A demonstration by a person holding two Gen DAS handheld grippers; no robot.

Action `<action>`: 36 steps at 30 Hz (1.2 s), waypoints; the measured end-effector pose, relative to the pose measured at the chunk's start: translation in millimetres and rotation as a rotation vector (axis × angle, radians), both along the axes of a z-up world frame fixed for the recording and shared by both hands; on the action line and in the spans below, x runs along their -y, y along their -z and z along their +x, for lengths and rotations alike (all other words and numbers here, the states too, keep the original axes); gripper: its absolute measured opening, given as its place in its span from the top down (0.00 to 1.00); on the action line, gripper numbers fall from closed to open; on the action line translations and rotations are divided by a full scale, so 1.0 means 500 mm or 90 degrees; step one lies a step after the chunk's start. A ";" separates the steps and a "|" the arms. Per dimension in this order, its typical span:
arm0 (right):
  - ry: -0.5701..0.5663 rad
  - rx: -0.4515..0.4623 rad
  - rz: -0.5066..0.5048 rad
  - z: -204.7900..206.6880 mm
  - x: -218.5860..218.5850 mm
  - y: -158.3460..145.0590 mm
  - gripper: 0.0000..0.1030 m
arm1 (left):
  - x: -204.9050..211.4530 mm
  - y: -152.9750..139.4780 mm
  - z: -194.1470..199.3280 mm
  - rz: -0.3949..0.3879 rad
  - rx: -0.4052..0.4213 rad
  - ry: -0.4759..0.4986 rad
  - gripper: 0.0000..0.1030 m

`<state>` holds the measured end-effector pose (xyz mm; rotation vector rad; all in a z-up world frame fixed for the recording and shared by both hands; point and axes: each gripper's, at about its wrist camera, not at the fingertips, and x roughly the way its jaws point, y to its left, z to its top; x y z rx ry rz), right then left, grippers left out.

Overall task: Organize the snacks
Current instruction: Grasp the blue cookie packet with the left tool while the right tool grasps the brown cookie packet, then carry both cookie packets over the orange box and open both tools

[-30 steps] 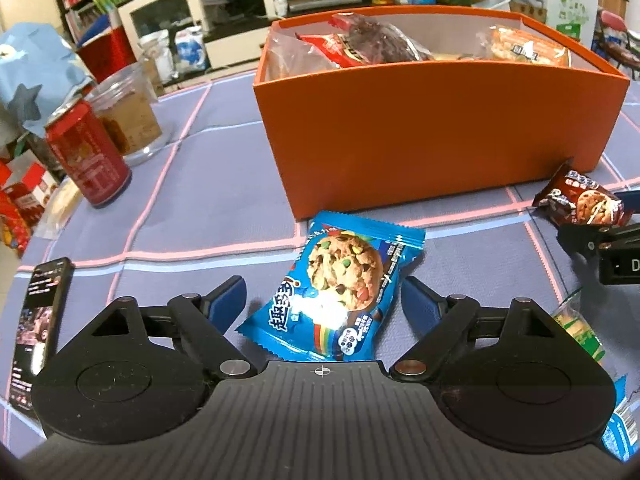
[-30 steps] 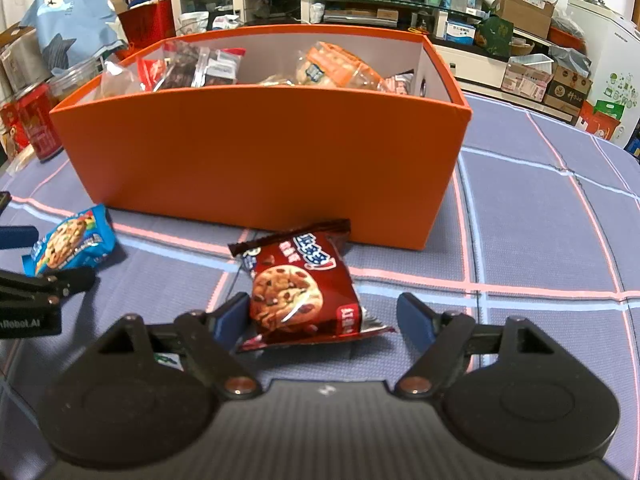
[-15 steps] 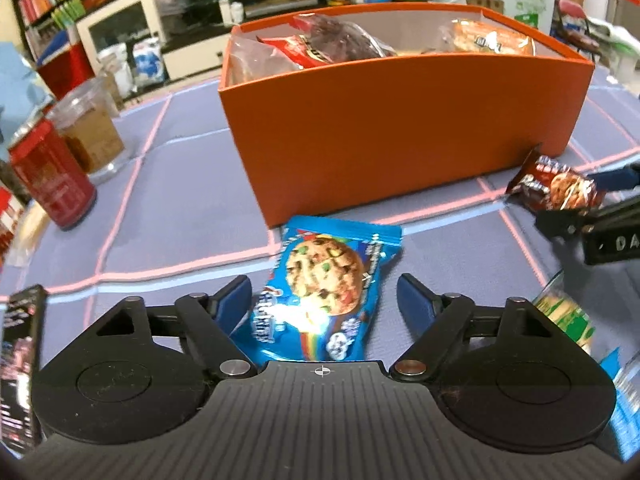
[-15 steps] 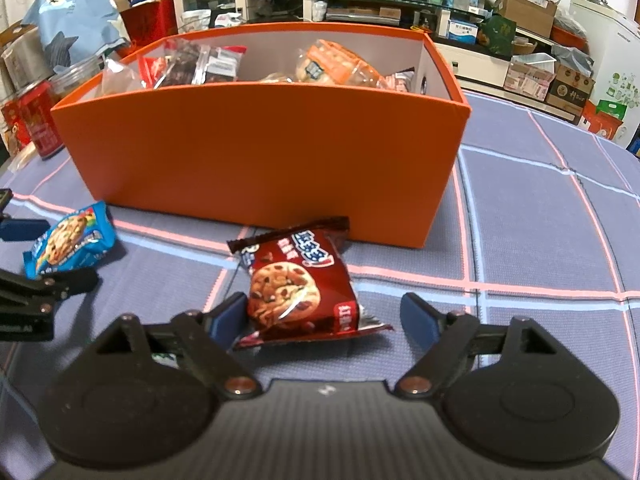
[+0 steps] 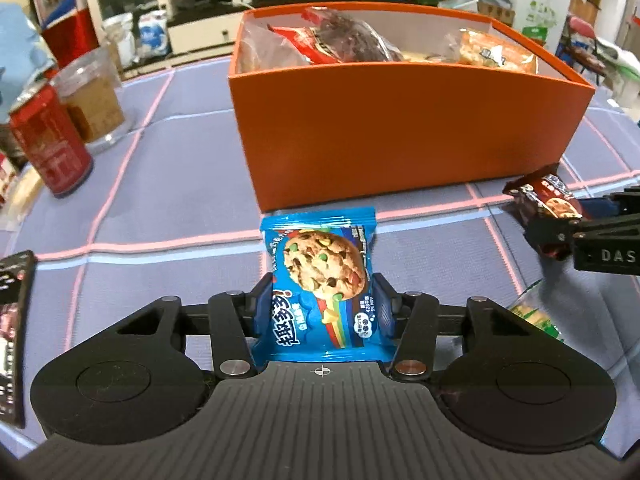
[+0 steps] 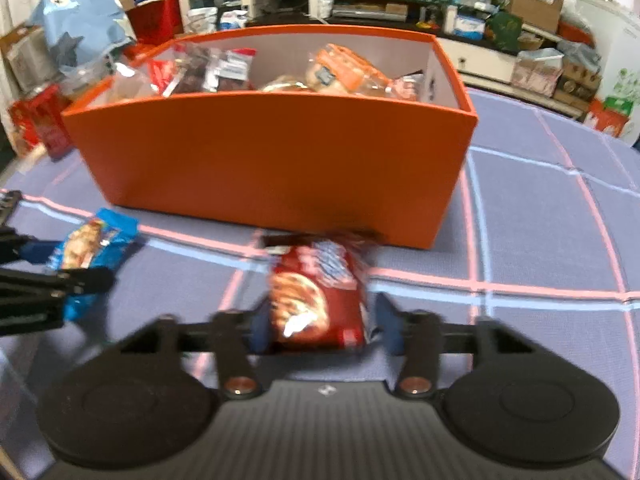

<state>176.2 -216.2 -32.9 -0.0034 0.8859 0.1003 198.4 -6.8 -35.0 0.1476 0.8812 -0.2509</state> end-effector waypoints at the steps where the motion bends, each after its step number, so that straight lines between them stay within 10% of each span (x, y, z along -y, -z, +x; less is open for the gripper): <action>1: -0.003 0.000 0.002 -0.002 -0.003 -0.003 0.53 | -0.002 -0.004 -0.003 -0.001 0.003 -0.001 0.85; 18: -0.029 0.187 0.017 -0.083 -0.012 -0.198 0.53 | 0.007 -0.220 -0.047 -0.082 0.173 -0.017 0.85; 36: 0.014 0.184 0.023 0.122 -0.017 -0.188 0.53 | 0.069 -0.206 0.161 -0.040 0.178 -0.111 0.85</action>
